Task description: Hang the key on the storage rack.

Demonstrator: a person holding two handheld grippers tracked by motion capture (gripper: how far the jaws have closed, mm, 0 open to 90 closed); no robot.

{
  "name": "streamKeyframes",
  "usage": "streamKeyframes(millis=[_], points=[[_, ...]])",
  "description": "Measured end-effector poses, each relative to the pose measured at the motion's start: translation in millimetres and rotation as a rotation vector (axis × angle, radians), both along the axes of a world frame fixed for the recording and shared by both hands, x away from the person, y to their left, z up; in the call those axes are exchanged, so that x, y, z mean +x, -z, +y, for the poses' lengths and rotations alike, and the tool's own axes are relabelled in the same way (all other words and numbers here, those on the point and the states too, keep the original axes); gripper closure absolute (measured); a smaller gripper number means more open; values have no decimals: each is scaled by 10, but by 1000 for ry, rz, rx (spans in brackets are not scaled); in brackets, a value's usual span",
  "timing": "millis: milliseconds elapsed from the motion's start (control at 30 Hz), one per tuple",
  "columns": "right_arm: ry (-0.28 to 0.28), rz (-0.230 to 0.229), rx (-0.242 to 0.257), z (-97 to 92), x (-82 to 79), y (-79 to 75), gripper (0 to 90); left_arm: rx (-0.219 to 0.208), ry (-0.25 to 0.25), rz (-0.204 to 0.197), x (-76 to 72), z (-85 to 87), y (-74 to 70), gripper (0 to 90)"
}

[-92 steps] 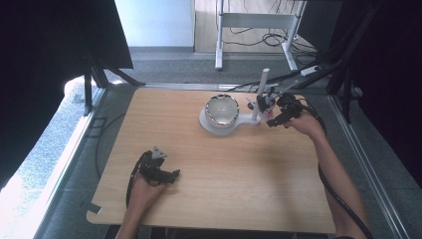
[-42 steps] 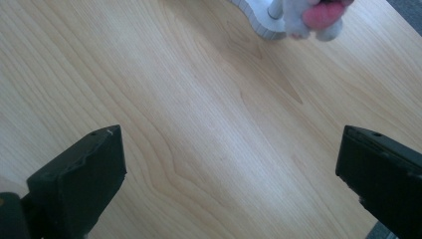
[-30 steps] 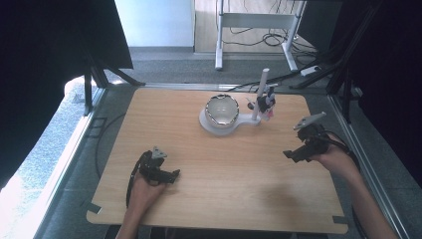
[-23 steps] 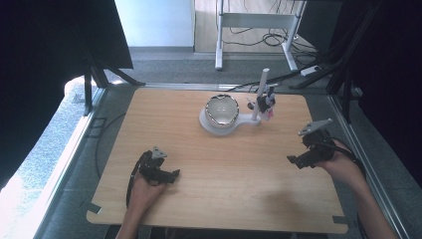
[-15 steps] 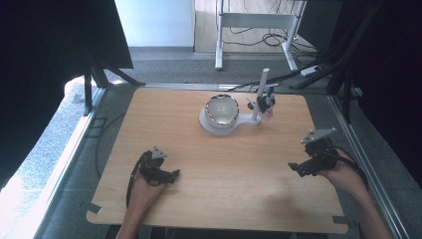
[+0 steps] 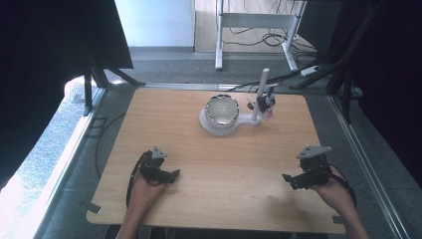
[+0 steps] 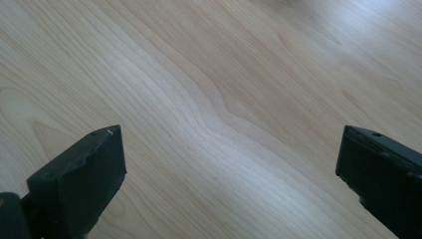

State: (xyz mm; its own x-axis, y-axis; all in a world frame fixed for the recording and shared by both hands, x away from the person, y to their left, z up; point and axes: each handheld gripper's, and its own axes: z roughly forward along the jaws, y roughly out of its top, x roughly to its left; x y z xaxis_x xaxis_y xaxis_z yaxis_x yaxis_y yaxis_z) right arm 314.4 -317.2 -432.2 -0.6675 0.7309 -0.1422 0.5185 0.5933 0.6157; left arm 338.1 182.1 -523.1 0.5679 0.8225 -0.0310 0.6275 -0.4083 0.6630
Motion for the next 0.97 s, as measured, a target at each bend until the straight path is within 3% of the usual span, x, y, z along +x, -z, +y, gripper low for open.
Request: streamKeyframes(millis=[100, 200, 400, 633, 667, 733, 967], points=[[11, -10, -4, 57, -6, 94, 0, -1, -1, 0, 0, -1, 1, 0], [25, -14, 33, 104, -1, 198, 0, 0, -1, 0, 0, -1, 0, 0], [47, -16, 30, 191, -1, 472, 0, 0, 0, 0, 0, 0, 0, 0], [87, 3, 94, 238, -3, 810, 0, 0, -1, 0, 0, -1, 0, 0], [89, 3, 130, 233, -1, 842, 0, 0, -1, 0, 0, -1, 0, 0], [100, 17, 175, 221, 12, 879, 0, -1, -1, -1, -1, -1, 1, 0], [101, 16, 175, 220, 11, 882, 0, -1, -1, -1, -2, -2, 1, 0]])
